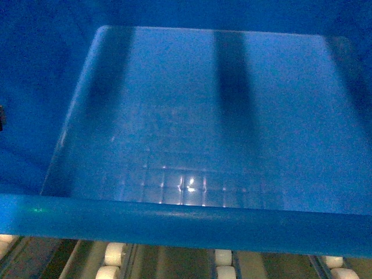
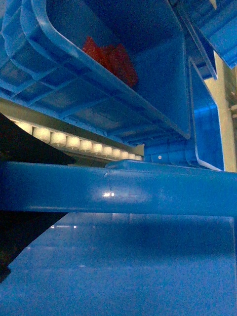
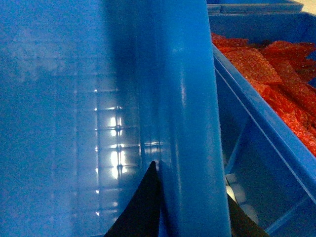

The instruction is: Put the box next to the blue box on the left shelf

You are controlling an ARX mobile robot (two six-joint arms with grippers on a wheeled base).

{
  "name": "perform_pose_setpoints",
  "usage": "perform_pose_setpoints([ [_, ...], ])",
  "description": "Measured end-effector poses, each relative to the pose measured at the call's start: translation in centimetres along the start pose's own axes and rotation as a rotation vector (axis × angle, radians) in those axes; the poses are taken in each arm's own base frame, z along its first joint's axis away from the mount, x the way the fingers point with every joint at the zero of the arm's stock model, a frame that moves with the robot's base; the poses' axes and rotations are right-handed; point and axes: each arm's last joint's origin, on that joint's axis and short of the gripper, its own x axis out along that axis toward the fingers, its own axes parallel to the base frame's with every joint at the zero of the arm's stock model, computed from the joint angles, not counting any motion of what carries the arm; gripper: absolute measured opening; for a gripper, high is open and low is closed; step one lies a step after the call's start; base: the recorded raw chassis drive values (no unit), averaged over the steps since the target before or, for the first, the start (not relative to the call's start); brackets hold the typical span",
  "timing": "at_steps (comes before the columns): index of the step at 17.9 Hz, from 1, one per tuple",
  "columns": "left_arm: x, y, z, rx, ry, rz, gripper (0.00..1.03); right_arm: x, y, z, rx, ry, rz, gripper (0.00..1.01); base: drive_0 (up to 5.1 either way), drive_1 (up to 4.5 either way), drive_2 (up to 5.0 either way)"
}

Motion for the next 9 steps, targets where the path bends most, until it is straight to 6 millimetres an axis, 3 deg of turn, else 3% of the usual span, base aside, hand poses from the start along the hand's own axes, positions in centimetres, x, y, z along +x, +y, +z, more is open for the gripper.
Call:
perform_pose_setpoints([
  [9, 0.00, 0.00, 0.00, 0.000, 0.000, 0.000, 0.13, 0.00, 0.00, 0.00, 0.000, 0.000, 0.000, 0.16, 0.0, 0.00, 0.0],
])
